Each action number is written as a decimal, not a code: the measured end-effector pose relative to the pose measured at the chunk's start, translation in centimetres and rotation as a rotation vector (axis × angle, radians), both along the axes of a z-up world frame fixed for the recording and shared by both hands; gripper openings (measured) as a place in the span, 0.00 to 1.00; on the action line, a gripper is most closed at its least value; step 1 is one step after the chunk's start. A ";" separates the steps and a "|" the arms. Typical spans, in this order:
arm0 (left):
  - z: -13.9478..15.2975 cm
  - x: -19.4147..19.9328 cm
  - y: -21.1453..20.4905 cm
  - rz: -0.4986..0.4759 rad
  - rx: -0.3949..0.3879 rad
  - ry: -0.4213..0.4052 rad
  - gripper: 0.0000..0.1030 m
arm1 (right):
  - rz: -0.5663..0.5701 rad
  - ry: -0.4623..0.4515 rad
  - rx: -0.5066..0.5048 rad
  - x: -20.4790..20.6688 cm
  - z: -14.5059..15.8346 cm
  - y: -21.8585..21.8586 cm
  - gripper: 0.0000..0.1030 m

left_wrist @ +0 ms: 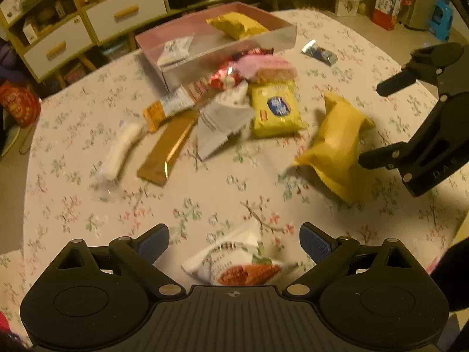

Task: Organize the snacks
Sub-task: 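Grasp the white pecan packet with the left tool while the right tool grasps another yellow pillow pack, then lift the pecan packet with the left tool while the right tool lifts the yellow pack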

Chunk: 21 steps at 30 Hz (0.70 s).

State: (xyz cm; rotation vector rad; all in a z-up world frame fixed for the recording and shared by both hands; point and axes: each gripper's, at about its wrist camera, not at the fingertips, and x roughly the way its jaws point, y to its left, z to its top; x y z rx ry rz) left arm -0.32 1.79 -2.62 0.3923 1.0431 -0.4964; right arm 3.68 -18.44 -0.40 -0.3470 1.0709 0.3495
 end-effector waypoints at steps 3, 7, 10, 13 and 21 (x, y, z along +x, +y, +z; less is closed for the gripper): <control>-0.5 -0.3 0.4 -0.002 0.007 0.026 0.94 | 0.024 0.009 -0.036 0.0 -0.5 0.0 0.96; -1.4 -0.4 1.0 0.011 0.026 0.056 0.94 | 0.051 0.002 -0.108 0.0 -1.2 0.4 0.96; -2.0 -0.4 1.5 0.016 0.035 0.074 0.94 | 0.089 -0.018 -0.156 0.0 -1.6 0.9 0.96; -2.3 -0.3 2.0 0.027 0.034 0.087 0.92 | 0.134 -0.049 -0.198 0.1 -1.8 1.6 0.96; -3.0 0.9 3.2 0.085 0.035 0.051 0.81 | 0.198 -0.079 -0.258 1.2 -2.5 3.5 0.96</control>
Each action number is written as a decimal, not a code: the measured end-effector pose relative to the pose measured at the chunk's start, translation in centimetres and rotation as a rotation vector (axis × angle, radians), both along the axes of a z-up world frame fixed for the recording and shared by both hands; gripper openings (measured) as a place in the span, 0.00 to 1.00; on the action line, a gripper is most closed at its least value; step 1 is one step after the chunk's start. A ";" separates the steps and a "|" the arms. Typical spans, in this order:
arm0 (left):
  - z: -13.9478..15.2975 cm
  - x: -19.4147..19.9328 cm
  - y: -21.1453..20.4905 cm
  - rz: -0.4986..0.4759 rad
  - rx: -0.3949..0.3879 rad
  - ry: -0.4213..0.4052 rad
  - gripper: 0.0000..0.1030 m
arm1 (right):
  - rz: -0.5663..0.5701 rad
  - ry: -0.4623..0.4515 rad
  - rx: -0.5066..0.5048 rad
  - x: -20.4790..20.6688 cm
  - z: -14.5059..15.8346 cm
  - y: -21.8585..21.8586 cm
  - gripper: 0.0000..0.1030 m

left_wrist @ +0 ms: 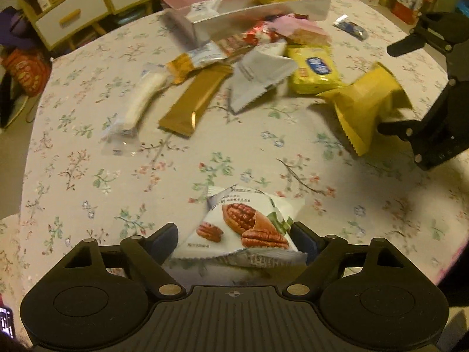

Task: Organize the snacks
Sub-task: 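Lift the pecan packet with the left tool while the right tool lifts the yellow pack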

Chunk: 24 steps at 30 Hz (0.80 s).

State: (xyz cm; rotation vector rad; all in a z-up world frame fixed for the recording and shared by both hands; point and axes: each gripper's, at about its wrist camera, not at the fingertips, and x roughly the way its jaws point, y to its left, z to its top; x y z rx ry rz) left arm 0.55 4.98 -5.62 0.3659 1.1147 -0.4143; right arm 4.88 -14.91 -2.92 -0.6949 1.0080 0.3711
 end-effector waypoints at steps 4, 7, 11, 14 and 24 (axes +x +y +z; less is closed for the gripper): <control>-0.7 1.2 0.3 0.038 -0.015 -0.023 0.77 | -0.012 0.026 0.041 0.7 -0.1 0.5 0.91; -0.7 2.2 0.7 0.067 -0.057 -0.025 0.76 | -0.037 0.051 0.083 1.2 -0.2 0.6 0.88; -0.5 3.0 1.3 0.088 -0.093 0.000 0.76 | -0.081 0.076 0.134 1.8 -0.3 0.1 0.88; -0.1 2.9 1.6 0.094 -0.100 0.016 0.75 | -0.120 0.096 0.175 2.0 -0.3 -0.5 0.80; 0.8 2.7 2.1 0.127 -0.125 -0.016 0.57 | -0.188 0.246 0.324 2.3 -0.1 -1.5 0.57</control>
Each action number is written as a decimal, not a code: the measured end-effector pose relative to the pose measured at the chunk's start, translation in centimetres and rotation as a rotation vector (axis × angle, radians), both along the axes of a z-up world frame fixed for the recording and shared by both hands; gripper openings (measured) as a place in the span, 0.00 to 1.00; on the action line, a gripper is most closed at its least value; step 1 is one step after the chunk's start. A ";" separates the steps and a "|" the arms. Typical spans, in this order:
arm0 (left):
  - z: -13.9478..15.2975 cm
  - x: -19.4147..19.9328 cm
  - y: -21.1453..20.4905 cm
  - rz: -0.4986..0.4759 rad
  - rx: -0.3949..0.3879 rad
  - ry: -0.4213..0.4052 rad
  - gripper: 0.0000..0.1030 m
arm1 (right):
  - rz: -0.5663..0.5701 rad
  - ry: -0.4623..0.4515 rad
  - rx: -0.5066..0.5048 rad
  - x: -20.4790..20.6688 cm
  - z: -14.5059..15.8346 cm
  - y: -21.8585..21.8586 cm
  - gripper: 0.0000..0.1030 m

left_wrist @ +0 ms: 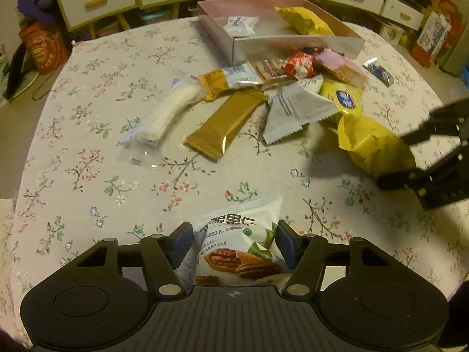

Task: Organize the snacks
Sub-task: 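Lift the pecan packet with the left tool while the right tool lifts the yellow pack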

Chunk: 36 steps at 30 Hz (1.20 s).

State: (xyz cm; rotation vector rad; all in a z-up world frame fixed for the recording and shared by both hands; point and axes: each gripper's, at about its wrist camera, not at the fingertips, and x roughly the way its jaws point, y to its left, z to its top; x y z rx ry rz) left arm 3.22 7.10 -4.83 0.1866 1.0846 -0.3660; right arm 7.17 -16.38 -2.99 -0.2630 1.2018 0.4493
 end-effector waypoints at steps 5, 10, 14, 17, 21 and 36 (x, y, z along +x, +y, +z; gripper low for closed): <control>0.6 0.1 0.0 0.007 -0.036 -0.039 0.47 | 0.006 0.012 0.036 -0.4 0.6 0.8 0.66; 0.7 0.1 -0.6 -0.034 -0.011 -0.028 0.64 | -0.026 -0.013 0.049 0.4 1.1 1.0 0.76; 0.5 0.0 -0.7 -0.056 0.024 0.010 0.72 | -0.021 -0.024 0.034 0.8 0.8 1.5 0.76; -0.1 0.2 -0.2 -0.040 0.027 0.042 0.73 | -0.007 -0.035 0.017 0.7 0.6 2.0 0.75; -0.5 0.3 0.1 -0.029 0.017 0.050 0.71 | 0.013 -0.034 0.000 0.7 0.1 2.8 0.70; 0.2 0.3 -0.4 -0.022 -0.007 -0.010 0.46 | 0.056 -0.057 0.000 0.0 0.2 4.4 0.33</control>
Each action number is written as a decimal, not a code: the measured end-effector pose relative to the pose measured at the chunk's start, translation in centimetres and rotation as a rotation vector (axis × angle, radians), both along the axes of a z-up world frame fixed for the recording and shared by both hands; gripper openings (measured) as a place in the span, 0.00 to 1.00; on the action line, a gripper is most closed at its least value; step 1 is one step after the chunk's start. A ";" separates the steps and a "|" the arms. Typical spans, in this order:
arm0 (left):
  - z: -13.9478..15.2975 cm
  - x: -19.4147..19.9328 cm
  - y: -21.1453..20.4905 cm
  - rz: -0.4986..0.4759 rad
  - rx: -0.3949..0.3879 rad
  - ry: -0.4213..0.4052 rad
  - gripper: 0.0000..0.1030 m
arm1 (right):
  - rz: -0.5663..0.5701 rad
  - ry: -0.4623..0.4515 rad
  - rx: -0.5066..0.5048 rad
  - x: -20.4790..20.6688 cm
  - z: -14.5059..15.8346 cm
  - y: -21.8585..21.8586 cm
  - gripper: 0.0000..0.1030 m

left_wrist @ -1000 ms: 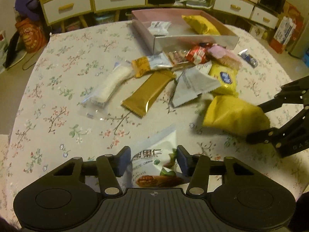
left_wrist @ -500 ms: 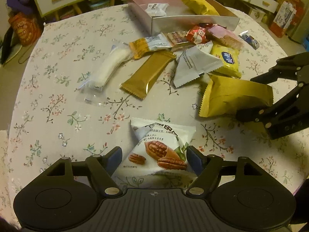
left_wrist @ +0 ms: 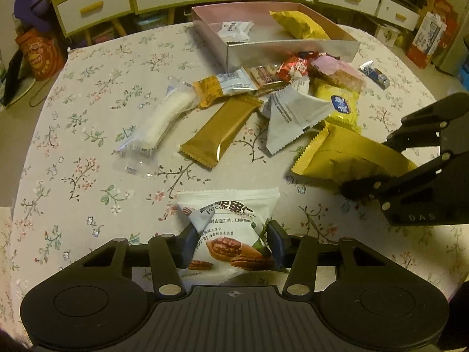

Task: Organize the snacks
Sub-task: 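Lift the pecan packet with the left tool while the right tool lifts the yellow pack, then lower both packets into the pink box and open both tools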

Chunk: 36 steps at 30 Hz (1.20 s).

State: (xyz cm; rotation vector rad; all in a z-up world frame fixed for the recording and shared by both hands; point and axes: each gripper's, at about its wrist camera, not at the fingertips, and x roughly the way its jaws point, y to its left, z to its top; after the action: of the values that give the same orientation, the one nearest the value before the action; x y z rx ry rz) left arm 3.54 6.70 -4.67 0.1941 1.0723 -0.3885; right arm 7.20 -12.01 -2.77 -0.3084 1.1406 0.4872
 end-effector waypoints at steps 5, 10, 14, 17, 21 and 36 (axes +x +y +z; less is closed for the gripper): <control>0.7 -0.1 -0.1 0.004 -0.015 -0.020 0.46 | -0.029 -0.005 0.031 -0.1 0.8 -0.8 0.33; 1.6 0.1 -0.4 0.007 -0.029 -0.038 0.45 | -0.052 -0.034 0.060 0.0 2.0 -1.6 0.33; 2.0 0.5 -0.8 0.014 -0.036 -0.048 0.45 | -0.085 -0.048 0.081 0.2 2.8 -2.4 0.33; 2.6 0.7 -1.4 0.014 -0.042 -0.063 0.45 | -0.108 -0.061 0.096 0.4 3.3 -3.2 0.33; 3.2 1.1 -2.2 0.013 -0.047 -0.081 0.45 | -0.142 -0.085 0.106 0.7 4.0 -4.3 0.33; 5.3 4.6 -6.8 0.031 -0.042 -0.148 0.45 | -0.280 -0.099 0.140 4.0 4.6 -8.7 0.33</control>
State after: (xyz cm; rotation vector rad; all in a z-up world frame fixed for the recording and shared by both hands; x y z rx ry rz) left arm 8.15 -0.08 0.66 0.1661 0.9200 -0.3625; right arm 11.21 -20.73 1.86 -0.0485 1.0285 0.2986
